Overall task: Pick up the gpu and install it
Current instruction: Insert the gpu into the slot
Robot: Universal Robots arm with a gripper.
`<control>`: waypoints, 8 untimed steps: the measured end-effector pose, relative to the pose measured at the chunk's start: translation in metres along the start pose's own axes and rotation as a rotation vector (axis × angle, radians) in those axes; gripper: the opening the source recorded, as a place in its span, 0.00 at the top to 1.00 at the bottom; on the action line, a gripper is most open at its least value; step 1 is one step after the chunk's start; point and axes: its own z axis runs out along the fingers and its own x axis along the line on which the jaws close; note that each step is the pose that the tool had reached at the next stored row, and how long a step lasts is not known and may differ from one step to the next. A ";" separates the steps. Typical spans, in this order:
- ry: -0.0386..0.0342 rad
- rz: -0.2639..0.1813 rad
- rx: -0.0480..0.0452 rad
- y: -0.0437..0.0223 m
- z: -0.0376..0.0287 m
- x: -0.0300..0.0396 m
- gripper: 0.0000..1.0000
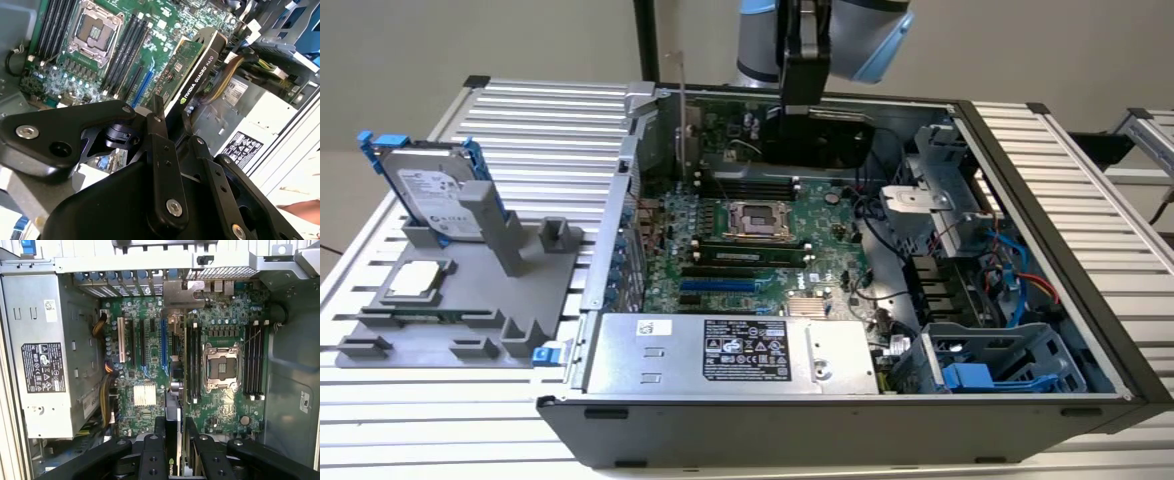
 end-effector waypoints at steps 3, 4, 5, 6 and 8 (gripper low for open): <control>0.0009 0.002 0.0001 0.0007 0.0014 0.0001 1.00; 0.0013 0.002 0.0001 0.0010 0.0018 0.0001 1.00; 0.0018 0.003 0.0001 0.0012 0.0022 0.0001 1.00; 0.0020 0.003 0.0002 0.0013 0.0027 0.0001 1.00; 0.0023 0.003 0.0002 0.0014 0.0031 0.0001 1.00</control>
